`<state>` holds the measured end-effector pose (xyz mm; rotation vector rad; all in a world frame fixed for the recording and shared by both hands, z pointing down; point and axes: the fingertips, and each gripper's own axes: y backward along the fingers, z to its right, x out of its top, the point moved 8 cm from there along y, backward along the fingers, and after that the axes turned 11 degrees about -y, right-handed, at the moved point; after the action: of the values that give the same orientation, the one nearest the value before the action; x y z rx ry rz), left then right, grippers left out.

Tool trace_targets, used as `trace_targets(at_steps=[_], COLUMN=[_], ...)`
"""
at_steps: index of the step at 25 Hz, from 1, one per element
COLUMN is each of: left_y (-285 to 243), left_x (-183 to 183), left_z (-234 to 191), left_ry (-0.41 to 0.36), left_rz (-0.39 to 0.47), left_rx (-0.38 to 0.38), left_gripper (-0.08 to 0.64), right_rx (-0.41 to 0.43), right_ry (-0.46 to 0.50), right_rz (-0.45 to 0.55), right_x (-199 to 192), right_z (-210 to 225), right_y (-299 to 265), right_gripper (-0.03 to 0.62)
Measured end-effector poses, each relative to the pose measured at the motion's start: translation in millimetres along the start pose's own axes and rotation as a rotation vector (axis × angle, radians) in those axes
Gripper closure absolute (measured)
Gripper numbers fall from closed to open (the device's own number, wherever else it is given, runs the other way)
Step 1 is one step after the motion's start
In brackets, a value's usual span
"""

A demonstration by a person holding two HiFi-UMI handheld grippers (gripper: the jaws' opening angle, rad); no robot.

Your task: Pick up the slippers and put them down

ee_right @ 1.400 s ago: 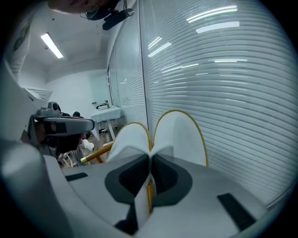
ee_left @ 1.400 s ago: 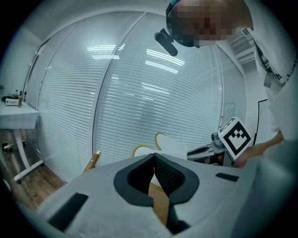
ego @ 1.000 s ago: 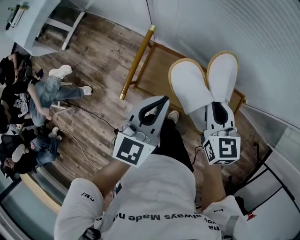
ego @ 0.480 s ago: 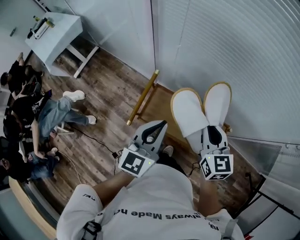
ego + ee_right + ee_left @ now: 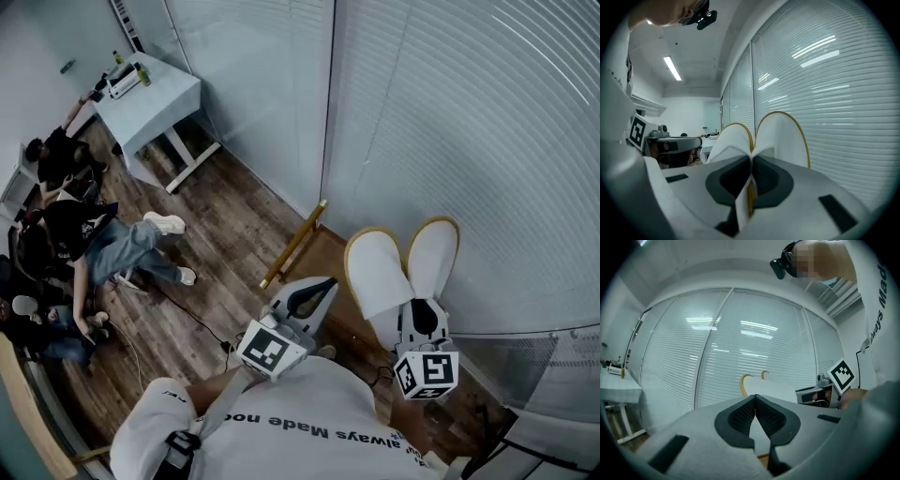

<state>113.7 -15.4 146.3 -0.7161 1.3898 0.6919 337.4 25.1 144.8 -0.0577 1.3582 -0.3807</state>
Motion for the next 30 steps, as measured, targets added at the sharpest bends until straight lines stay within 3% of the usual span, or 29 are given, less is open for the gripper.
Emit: trace_targets(at_steps=[7, 17, 23, 30], left_y=[6, 64, 108, 202], left_x=[6, -13, -19, -12], left_z=[11, 9, -7, -41], left_ry=[-0.027, -0.014, -0.025, -0.034], left_rz=[0.015, -0.001, 0.005, -0.031], left_rx=[0.062, 0.292, 0.416, 0.572], left_gripper=[0.549, 0.549, 0.549, 0.549], right_rx=[0.069, 0.230, 0.346, 0.493], right_ry=[0.006, 0.021, 0.058, 0.093], right_rz=[0.007, -0.028, -0.042, -0.064], right_x=[10, -16, -15, -22], right_z=[6, -27, -72, -172], right_y=[-1, -15, -41, -69], right_gripper=[0.569, 0.569, 0.569, 0.569])
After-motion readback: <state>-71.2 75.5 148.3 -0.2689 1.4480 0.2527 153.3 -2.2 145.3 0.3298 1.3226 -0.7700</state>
